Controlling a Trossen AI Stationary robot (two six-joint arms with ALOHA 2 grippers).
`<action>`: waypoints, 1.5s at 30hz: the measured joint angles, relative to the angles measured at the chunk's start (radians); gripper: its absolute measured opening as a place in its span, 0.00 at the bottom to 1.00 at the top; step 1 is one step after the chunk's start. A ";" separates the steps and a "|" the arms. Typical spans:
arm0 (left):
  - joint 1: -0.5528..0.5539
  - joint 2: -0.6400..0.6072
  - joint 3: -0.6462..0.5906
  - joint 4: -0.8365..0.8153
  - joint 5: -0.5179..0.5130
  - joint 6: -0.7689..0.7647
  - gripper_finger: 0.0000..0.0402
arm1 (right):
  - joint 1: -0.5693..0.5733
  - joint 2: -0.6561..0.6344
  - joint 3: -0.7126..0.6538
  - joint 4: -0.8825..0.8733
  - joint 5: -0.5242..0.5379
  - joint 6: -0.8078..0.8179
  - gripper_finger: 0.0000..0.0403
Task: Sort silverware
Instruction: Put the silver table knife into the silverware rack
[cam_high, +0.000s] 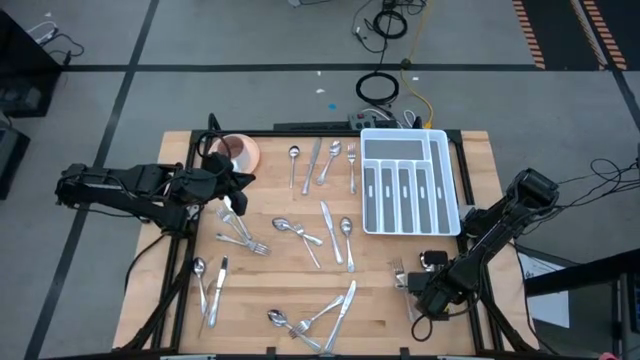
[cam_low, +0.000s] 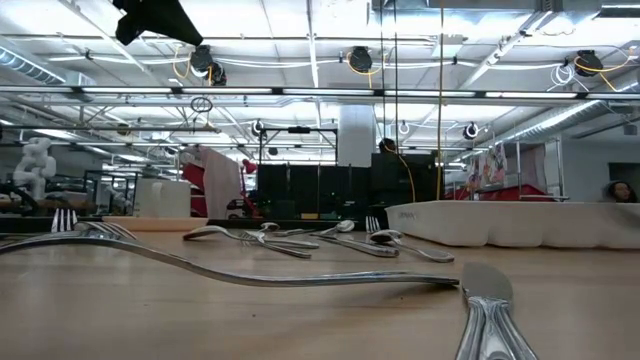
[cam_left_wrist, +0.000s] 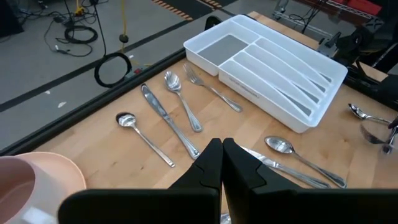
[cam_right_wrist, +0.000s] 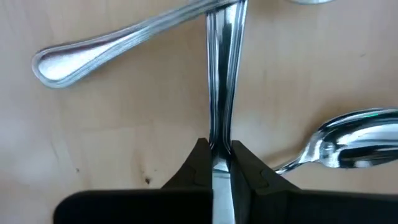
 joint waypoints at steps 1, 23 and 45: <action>0.000 0.000 0.000 0.000 0.000 0.000 0.02 | 0.000 0.000 0.005 -0.009 0.005 0.003 0.00; 0.000 0.000 0.000 0.000 0.007 0.006 0.02 | -0.107 -0.003 0.050 -0.227 0.148 -0.185 0.00; 0.000 0.000 0.000 0.000 0.007 0.006 0.02 | -0.399 -0.005 0.180 -0.115 0.427 -0.010 0.00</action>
